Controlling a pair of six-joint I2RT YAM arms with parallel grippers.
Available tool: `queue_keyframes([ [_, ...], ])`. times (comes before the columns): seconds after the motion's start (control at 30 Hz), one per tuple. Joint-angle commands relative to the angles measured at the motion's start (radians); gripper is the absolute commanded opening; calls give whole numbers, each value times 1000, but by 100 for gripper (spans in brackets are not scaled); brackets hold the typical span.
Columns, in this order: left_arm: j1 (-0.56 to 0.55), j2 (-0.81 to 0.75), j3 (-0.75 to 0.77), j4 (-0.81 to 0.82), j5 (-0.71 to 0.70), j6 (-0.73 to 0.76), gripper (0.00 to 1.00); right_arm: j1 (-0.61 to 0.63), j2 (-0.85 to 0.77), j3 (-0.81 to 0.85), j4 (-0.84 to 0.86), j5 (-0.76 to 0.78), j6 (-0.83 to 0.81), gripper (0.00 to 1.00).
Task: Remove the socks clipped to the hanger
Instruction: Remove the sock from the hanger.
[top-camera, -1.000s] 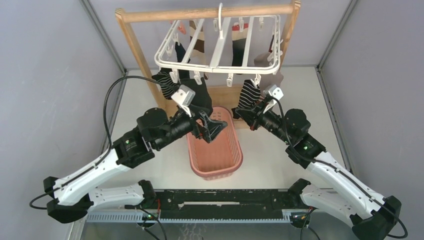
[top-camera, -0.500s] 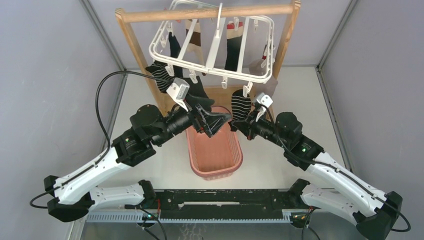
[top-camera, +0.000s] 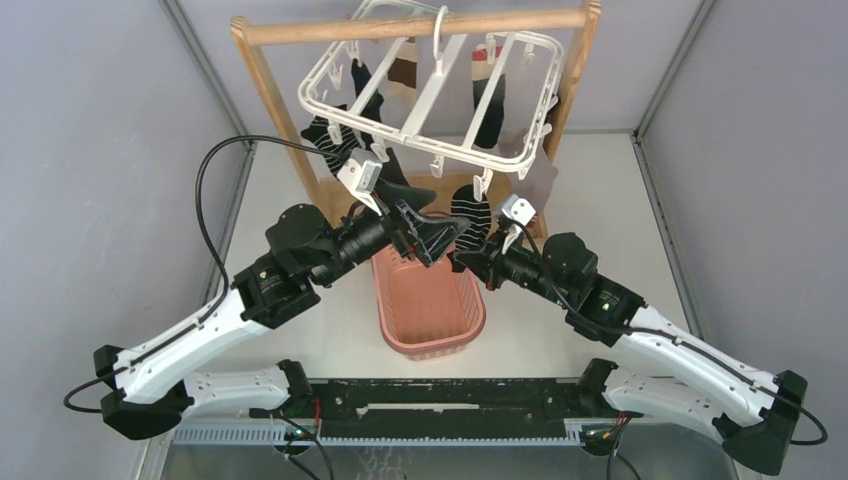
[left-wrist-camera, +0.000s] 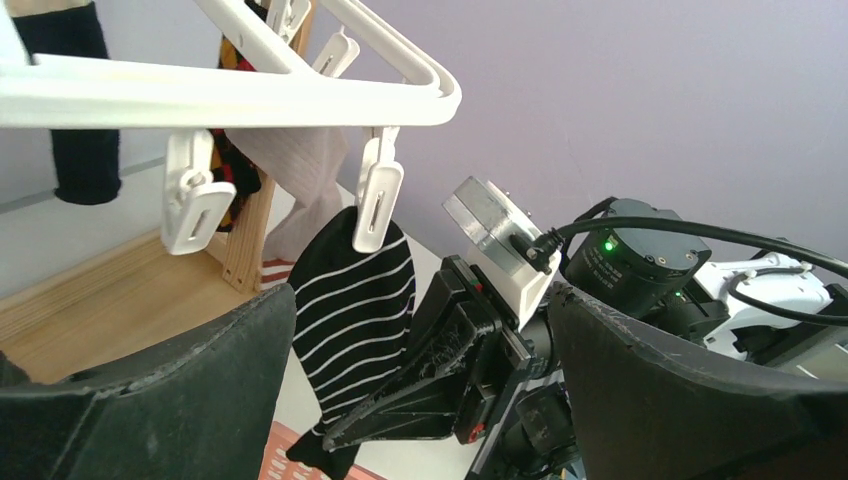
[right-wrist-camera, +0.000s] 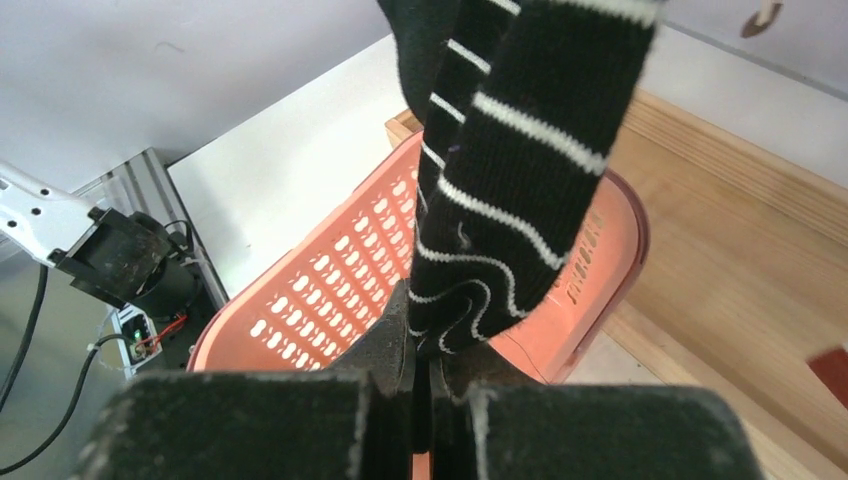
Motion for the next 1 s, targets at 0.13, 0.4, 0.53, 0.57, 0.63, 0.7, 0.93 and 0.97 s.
queue_keyframes([
  [0.13,-1,-10,62,66,-3,85,100,38,2,73,37,-28,-8,0],
  [0.4,96,7,63,86,189,73,97,42,8,97,18,-83,-10,0],
  [0.53,183,2,19,173,312,34,95,42,11,97,17,-103,-10,0],
  [0.57,198,4,7,192,344,27,95,42,13,97,18,-109,-11,0],
  [0.63,222,11,2,221,407,15,95,42,17,97,20,-116,-10,0],
  [0.7,232,22,3,238,454,6,95,42,21,100,20,-125,-12,0],
  [0.93,242,78,20,299,600,-25,93,42,31,109,19,-143,-11,0],
  [0.97,245,86,23,305,619,-27,93,42,30,109,18,-143,-11,0],
])
